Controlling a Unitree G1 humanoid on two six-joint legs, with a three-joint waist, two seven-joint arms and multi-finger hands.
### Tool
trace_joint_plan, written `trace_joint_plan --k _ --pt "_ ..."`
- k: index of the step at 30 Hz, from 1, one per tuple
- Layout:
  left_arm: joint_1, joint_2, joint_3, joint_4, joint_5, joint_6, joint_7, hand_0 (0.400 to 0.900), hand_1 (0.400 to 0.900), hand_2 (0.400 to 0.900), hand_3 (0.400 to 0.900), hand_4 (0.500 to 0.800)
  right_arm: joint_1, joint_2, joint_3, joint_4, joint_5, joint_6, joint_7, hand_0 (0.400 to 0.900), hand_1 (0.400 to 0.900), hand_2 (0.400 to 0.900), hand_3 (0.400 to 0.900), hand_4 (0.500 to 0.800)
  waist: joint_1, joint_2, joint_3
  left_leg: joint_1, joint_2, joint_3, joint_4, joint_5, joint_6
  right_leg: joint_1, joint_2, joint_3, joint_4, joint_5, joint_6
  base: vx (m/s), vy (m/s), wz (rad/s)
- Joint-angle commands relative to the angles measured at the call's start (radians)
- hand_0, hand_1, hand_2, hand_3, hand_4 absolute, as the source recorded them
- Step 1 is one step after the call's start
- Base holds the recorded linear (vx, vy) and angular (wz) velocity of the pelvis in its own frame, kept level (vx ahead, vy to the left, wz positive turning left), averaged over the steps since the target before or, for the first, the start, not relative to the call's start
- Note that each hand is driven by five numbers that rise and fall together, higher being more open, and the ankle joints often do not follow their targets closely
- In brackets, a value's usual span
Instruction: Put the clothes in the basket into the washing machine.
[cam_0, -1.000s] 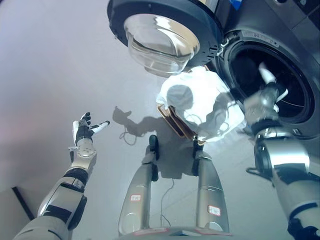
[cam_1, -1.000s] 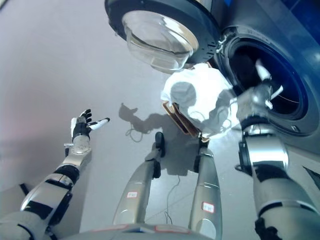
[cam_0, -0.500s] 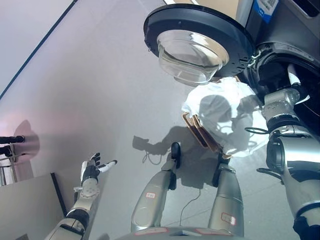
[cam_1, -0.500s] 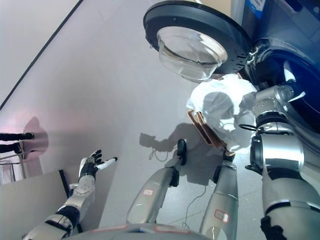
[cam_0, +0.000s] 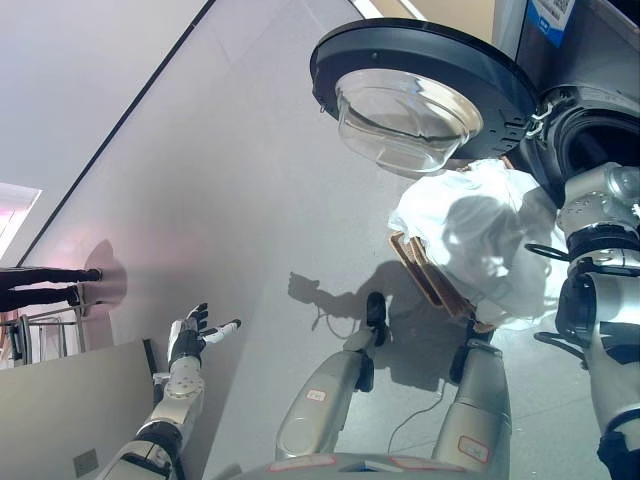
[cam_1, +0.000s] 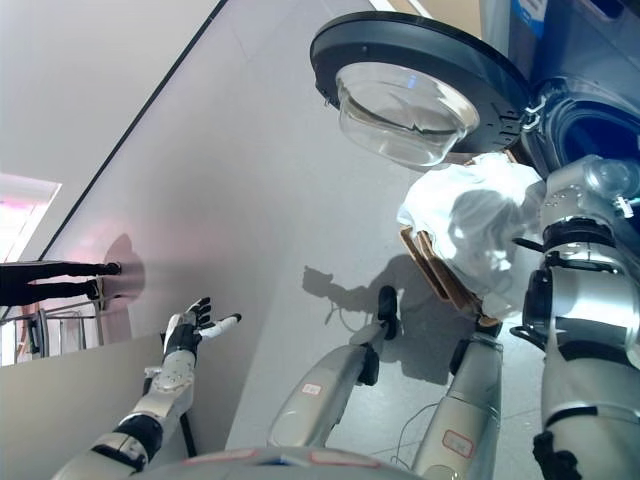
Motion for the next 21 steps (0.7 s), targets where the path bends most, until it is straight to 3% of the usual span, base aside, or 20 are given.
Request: trace_joint_plan --k 1,12,13,16,21 --pt "-0.004 0.04 0.012 0.051 0.018 -0.026 0.068 0.9 0.9 0.9 0.9 0.8 -0.025 -0.099 0.086 -0.121 -0.114 -0.067 -0.032 0.4 0.4 0.4 0.4 0.5 -0.018 -0.021 -0.064 -0.058 0.017 -0.018 -0.029 0.074 -0.038 0.089 0.025 0.044 -0.093 -0.001 0.053 0.0 0.003 -0.11" --pt "-0.009 0.035 0.03 0.093 -0.016 -0.019 0.061 0.9 0.9 0.9 0.9 0.8 -0.059 -0.09 0.144 -0.102 -0.03 -0.07 0.084 0.4 0.4 0.4 0.4 0.5 -0.044 -0.027 -0.066 -0.041 0.028 0.0 -0.032 0.071 -0.04 0.097 0.034 0.057 -0.099 0.0 0.046 0.0 0.003 -0.07" --pt "-0.01 0.036 0.031 0.095 -0.022 -0.02 0.058 0.9 0.9 0.9 0.9 0.8 -0.062 -0.087 0.152 -0.096 -0.017 -0.068 0.101 0.9 0.9 0.9 0.9 0.8 -0.046 -0.028 -0.066 -0.039 0.029 0.002 -0.034 0.071 -0.04 0.098 0.036 0.057 -0.099 0.0 0.046 -0.01 -0.012 -0.03" --pt "-0.014 0.034 0.04 0.114 -0.032 -0.015 0.049 0.9 0.9 0.9 0.9 0.8 -0.056 -0.075 0.164 -0.085 0.064 -0.059 0.192 0.9 0.9 0.9 0.9 0.8 -0.056 -0.034 -0.064 -0.033 0.033 0.006 -0.036 0.069 -0.041 0.101 0.04 0.057 -0.102 0.002 0.043 -0.01 -0.007 -0.03" --pt "-0.024 0.027 0.047 0.135 -0.046 -0.005 0.042 0.9 0.9 0.9 0.9 0.8 -0.062 -0.045 0.19 -0.056 0.124 -0.05 0.266 0.9 0.9 0.9 0.9 0.8 -0.068 -0.047 -0.066 -0.029 0.036 0.013 -0.035 0.065 -0.041 0.099 0.044 0.059 -0.102 0.006 0.037 0.0 0.002 -0.06"
